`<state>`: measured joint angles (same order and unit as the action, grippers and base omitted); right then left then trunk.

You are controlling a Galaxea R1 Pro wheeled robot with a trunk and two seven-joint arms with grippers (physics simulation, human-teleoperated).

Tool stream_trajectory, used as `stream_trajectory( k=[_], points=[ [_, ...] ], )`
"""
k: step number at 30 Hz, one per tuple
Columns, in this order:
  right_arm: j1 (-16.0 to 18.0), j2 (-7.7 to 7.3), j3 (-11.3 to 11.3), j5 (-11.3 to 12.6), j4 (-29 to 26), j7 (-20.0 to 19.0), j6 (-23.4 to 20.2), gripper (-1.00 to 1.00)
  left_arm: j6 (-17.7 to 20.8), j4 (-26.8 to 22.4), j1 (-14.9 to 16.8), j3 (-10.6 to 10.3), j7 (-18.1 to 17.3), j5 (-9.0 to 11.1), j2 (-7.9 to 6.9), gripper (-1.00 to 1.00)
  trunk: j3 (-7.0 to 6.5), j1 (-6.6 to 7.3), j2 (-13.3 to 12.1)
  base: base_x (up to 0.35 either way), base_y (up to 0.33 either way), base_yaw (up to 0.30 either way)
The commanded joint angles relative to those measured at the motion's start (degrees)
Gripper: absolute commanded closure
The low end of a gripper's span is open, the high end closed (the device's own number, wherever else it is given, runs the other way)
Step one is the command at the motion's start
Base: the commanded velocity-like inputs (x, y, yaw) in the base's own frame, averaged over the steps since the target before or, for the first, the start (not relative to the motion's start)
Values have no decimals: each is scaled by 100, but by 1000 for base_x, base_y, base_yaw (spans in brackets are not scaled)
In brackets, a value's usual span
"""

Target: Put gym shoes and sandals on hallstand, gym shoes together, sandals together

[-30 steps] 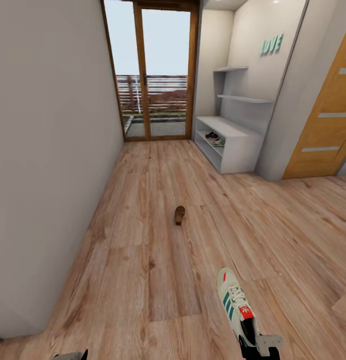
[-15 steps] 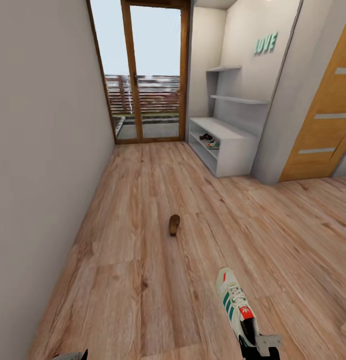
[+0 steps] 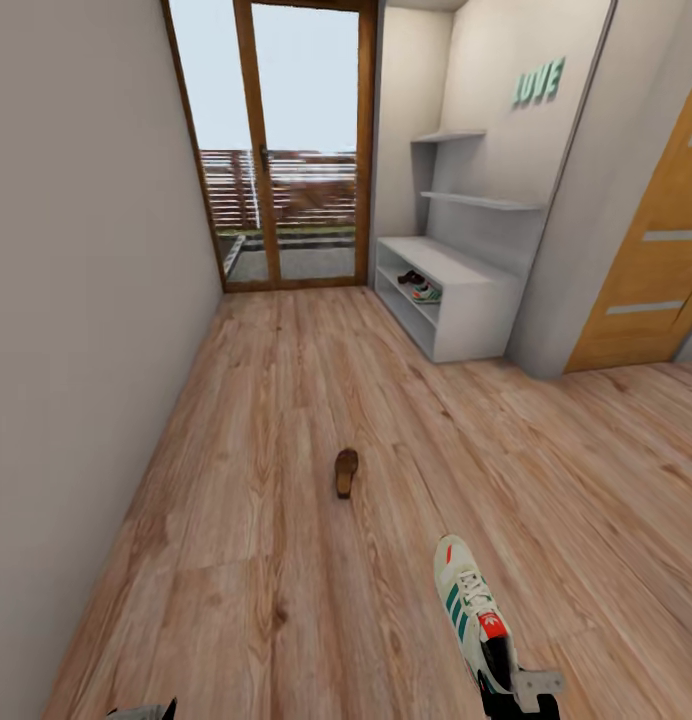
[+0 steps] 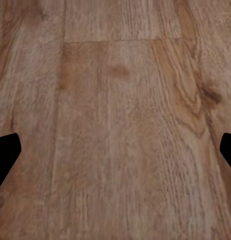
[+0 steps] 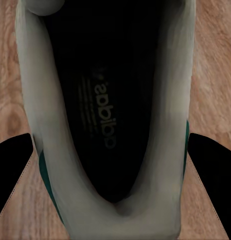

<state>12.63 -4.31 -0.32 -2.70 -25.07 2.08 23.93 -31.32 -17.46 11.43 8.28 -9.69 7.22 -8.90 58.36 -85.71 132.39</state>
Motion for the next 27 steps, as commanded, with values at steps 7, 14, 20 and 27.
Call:
stream_trajectory(
  k=[7,14,20,27],
  points=[
    [3,3,-1,-21,2,21,7,100,-5,6,1,15,-59,60,-5,-100,5,-2,2,338,0,0],
    [5,1,-9,-20,-6,20,6,100,-5,6,6,32,-59,60,-5,-100,5,-2,2,338,0,0],
    [4,0,-11,-20,-7,20,14,100,-5,6,2,33,-59,60,0,-100,5,-2,2,338,0,0],
    [3,0,-12,-27,1,20,7,100,-5,4,6,33,-66,60,9,-100,5,-2,2,338,0,0]
  ],
)
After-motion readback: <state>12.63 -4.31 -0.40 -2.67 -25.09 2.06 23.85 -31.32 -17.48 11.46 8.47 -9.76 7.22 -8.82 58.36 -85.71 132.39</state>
